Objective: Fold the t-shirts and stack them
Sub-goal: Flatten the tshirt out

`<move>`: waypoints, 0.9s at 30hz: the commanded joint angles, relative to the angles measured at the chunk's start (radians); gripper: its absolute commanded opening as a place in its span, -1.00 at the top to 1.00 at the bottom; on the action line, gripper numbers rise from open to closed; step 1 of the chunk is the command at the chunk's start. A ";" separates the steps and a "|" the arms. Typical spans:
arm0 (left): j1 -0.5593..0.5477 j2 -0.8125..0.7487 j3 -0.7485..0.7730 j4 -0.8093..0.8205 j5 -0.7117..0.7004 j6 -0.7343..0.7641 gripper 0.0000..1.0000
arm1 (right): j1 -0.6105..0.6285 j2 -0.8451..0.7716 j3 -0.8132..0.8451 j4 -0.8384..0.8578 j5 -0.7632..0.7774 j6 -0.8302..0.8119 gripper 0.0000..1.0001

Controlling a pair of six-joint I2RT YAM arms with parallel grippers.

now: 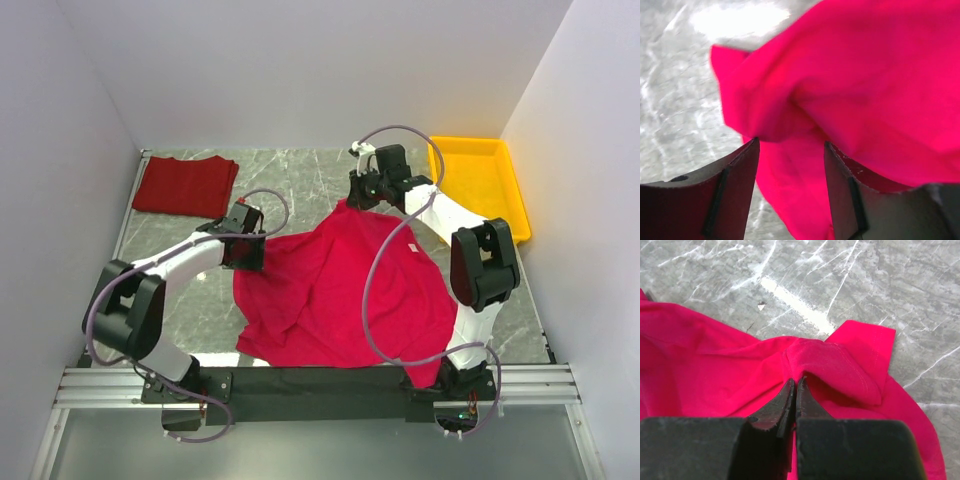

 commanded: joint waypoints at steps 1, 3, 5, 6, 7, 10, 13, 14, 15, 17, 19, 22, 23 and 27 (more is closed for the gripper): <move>-0.014 0.033 0.059 -0.046 -0.119 -0.043 -0.16 | -0.009 0.007 0.058 0.007 -0.014 0.001 1.00; -0.014 0.059 0.079 -0.052 -0.133 -0.048 -0.13 | -0.008 0.009 0.061 0.007 -0.014 0.001 1.00; -0.015 0.080 0.096 -0.053 -0.128 -0.046 -0.08 | -0.010 0.010 0.064 0.009 -0.015 0.004 1.00; -0.019 0.103 0.102 -0.053 -0.127 -0.045 -0.06 | -0.010 0.012 0.065 0.007 -0.015 0.006 1.00; -0.020 0.112 0.112 -0.053 -0.127 -0.045 -0.01 | -0.011 0.013 0.067 0.007 -0.015 0.007 1.00; -0.023 0.139 0.130 -0.050 -0.130 -0.042 0.07 | -0.013 0.013 0.070 0.007 -0.018 0.012 1.00; -0.022 0.151 0.144 -0.047 -0.130 -0.032 0.24 | -0.013 0.010 0.065 0.012 -0.018 0.014 1.00; -0.022 0.152 0.145 -0.049 -0.128 -0.029 0.28 | -0.013 0.010 0.064 0.012 -0.018 0.014 1.00; -0.023 0.155 0.148 -0.050 -0.128 -0.025 0.33 | -0.013 0.009 0.064 0.012 -0.018 0.014 1.00; -0.022 0.159 0.150 -0.049 -0.131 -0.014 0.49 | -0.014 0.007 0.062 0.012 -0.020 0.014 1.00; -0.023 0.157 0.145 -0.047 -0.133 -0.003 0.69 | -0.014 0.007 0.062 0.013 -0.020 0.012 1.00; -0.023 0.139 0.144 -0.046 -0.130 0.010 0.96 | -0.016 -0.002 0.062 0.012 -0.022 0.006 1.00; -0.023 0.128 0.145 -0.047 -0.128 0.015 0.99 | -0.017 -0.004 0.062 0.013 -0.022 0.000 1.00; -0.022 0.015 0.155 -0.081 -0.130 0.055 0.99 | -0.022 -0.027 0.064 0.004 -0.035 -0.043 1.00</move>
